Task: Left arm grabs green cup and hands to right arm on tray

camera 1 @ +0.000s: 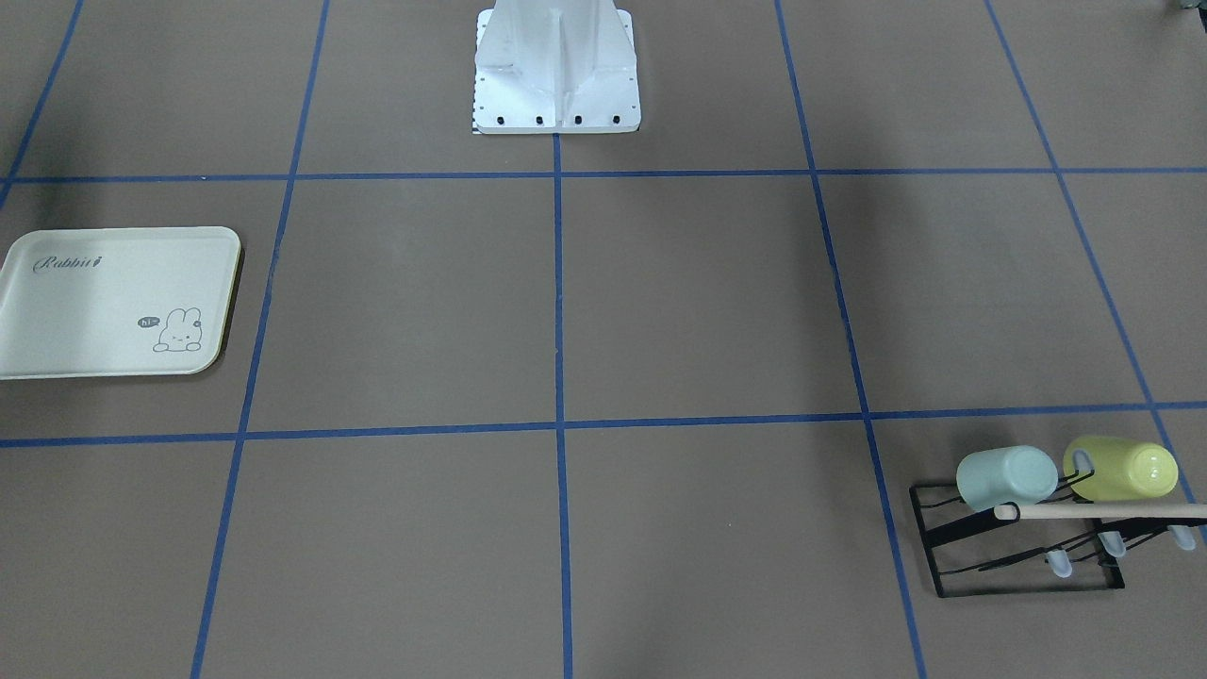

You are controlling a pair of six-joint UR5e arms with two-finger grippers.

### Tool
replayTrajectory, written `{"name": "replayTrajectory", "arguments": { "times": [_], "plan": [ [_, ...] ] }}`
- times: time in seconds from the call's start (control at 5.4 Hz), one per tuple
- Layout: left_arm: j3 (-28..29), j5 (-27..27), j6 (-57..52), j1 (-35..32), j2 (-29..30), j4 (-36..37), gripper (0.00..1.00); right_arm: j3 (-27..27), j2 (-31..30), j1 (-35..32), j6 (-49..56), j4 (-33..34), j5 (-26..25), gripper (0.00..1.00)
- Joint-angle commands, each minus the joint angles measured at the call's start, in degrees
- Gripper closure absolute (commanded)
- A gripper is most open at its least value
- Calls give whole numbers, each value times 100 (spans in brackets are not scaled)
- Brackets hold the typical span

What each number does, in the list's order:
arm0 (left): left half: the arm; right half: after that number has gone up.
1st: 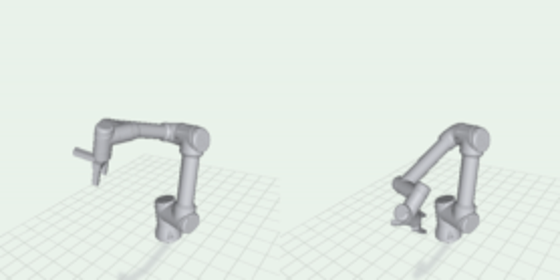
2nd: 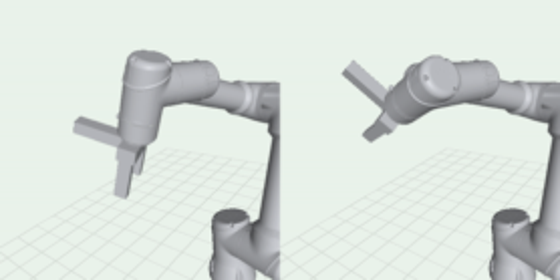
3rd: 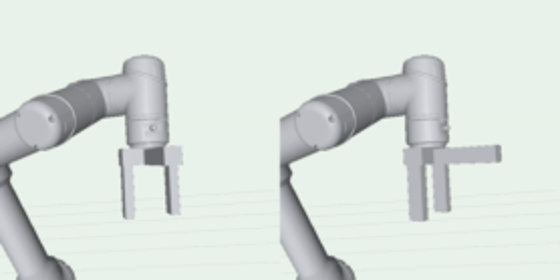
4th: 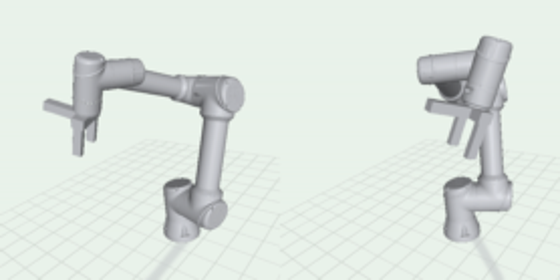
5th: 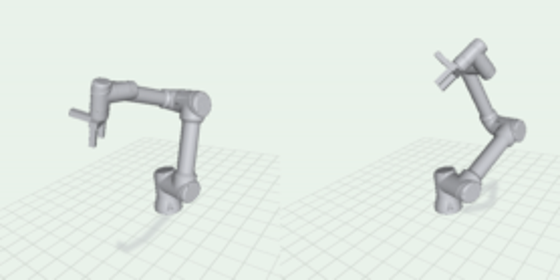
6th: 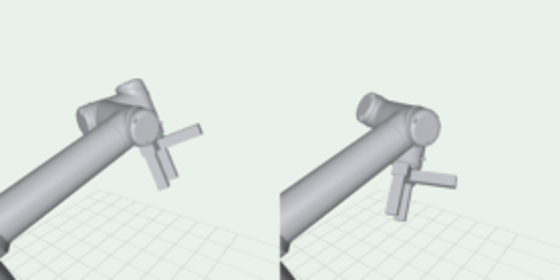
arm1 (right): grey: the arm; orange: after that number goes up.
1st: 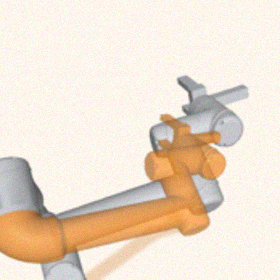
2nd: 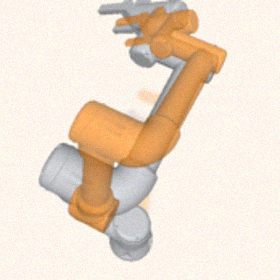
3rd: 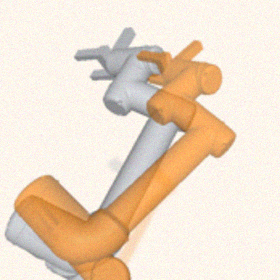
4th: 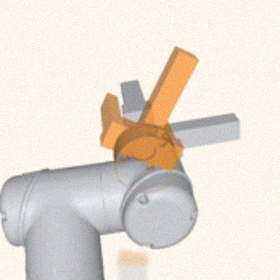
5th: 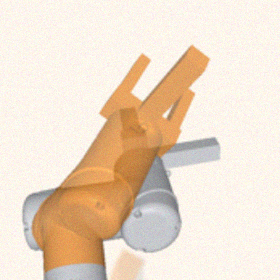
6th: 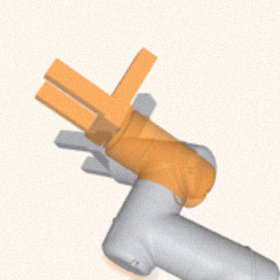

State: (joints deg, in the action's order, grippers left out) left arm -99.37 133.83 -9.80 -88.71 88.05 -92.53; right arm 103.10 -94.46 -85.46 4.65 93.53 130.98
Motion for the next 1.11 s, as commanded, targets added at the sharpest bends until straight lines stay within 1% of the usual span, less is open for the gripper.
{"name": "replayTrajectory", "arguments": {
  "times": [0.0, 0.19, 0.37, 0.93],
  "plan": [
    [-39, 20, 13, 38, 273, -63, 0, -36, 103, 29, 1, -317, 7, 0],
    [-13, 20, 13, 47, 318, -98, 0, -36, 104, 82, 1, -457, 7, 0],
    [-4, 20, 22, 82, 440, -90, 0, -36, 104, 117, 10, -468, -2, 0],
    [31, 12, 4, 196, 537, -177, 0, -27, 104, 109, 10, -476, -2, 0]
  ]
}}
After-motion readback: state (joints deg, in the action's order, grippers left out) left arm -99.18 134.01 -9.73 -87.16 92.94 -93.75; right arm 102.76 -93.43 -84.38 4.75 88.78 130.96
